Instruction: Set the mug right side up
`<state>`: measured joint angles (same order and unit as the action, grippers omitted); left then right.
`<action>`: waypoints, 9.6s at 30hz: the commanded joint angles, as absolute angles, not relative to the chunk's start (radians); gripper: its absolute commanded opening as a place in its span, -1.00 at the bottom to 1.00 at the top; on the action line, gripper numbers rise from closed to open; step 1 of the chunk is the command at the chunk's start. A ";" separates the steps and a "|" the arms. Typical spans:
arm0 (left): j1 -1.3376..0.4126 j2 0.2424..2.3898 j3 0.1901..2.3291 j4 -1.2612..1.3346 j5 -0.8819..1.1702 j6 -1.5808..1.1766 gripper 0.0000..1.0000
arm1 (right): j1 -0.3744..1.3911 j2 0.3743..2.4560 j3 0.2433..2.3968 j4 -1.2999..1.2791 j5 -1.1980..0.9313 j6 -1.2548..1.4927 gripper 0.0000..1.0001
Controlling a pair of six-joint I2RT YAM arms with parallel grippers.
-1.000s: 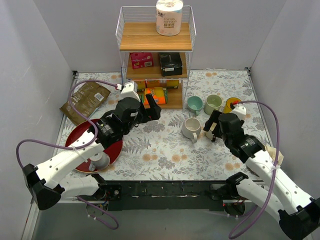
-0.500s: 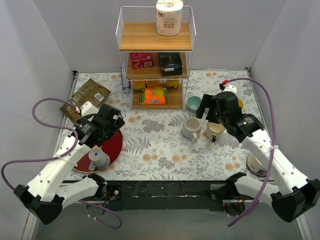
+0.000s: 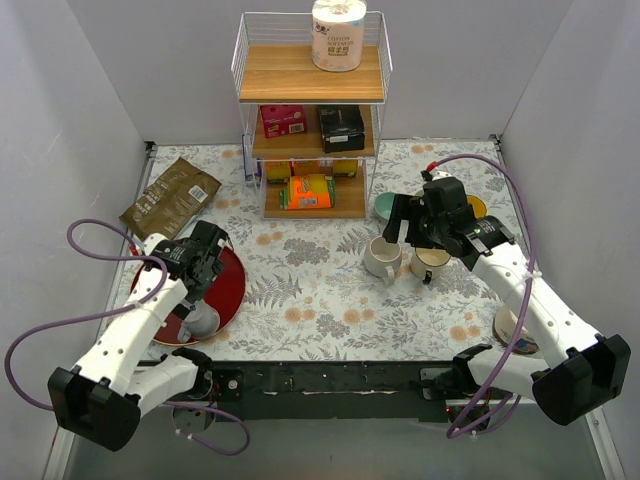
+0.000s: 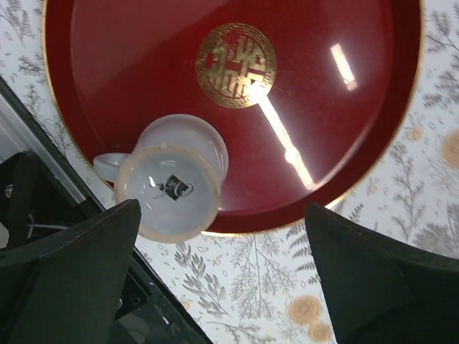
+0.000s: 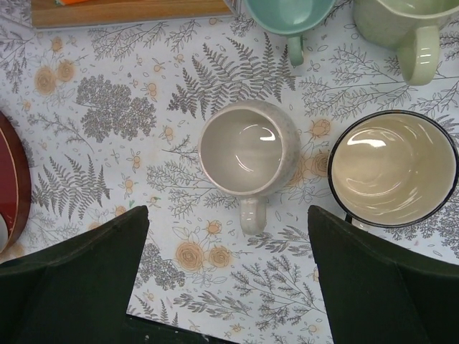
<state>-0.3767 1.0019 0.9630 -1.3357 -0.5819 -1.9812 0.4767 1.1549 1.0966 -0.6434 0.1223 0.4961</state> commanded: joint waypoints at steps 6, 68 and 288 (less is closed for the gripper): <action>-0.308 1.091 0.977 -1.381 -0.710 -2.034 0.96 | 0.437 1.172 1.106 -0.650 0.023 0.462 0.96; -0.290 1.278 1.210 -1.088 -0.505 -1.855 -1.00 | 0.407 1.209 1.028 -0.594 -0.118 0.546 0.89; -0.558 0.979 1.244 -0.433 0.271 -2.721 -1.00 | 0.620 0.927 0.730 0.762 -0.532 0.293 0.56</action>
